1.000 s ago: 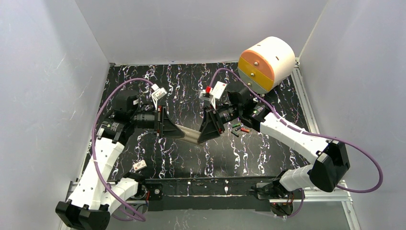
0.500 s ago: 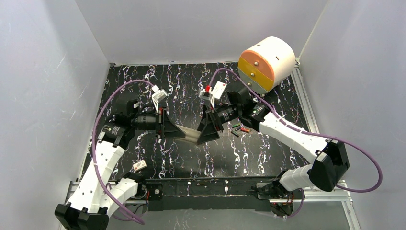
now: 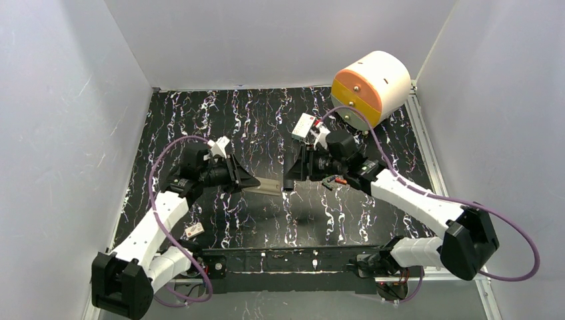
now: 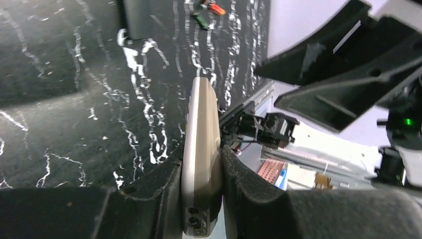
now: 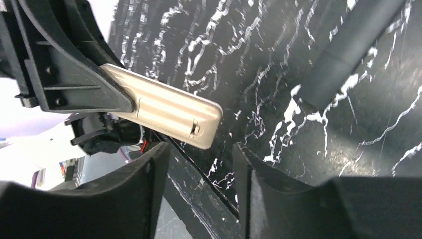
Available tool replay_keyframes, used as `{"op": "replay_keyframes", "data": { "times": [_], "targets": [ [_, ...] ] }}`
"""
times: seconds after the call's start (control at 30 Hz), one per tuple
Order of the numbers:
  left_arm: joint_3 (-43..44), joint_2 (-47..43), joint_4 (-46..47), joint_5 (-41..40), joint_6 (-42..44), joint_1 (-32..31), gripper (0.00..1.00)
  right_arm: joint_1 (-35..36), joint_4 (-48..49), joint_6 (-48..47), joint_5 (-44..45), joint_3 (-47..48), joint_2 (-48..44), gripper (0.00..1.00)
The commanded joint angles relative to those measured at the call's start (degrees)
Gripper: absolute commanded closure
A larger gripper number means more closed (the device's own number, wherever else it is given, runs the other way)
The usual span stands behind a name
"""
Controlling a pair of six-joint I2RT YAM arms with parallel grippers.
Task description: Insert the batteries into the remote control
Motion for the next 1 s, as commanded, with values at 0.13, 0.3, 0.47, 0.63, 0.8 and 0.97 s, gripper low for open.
{"op": "replay_keyframes", "data": {
  "times": [0.13, 0.3, 0.47, 0.63, 0.8, 0.97],
  "targets": [
    [-8.1, -1.0, 3.4, -7.6, -3.7, -0.6, 1.0, 5.3, 11.5, 14.2, 10.4, -7.9, 5.3, 0.6],
    [-12.5, -0.2, 6.1, -7.7, -4.1, -0.6, 1.0, 6.7, 19.5, 16.3, 5.7, -9.9, 10.6, 0.65],
    [-15.1, 1.6, 8.3, -6.5, -4.0, -0.6, 1.0, 8.5, 23.9, 17.9, 4.1, -9.3, 15.0, 0.54],
    [-16.6, 2.0, 8.6, -7.9, -2.5, -0.6, 1.0, 9.3, 25.8, 20.5, 4.0, -9.4, 18.0, 0.51],
    [-19.0, 2.6, 11.7, -7.6, -2.7, -0.6, 1.0, 10.9, 27.4, 22.1, 3.0, -9.7, 20.7, 0.54],
    [-20.1, 2.2, 12.4, -7.2, -3.0, -0.6, 1.0, 11.6, 28.0, 22.2, 2.8, -10.9, 21.6, 0.54]
  ]
}}
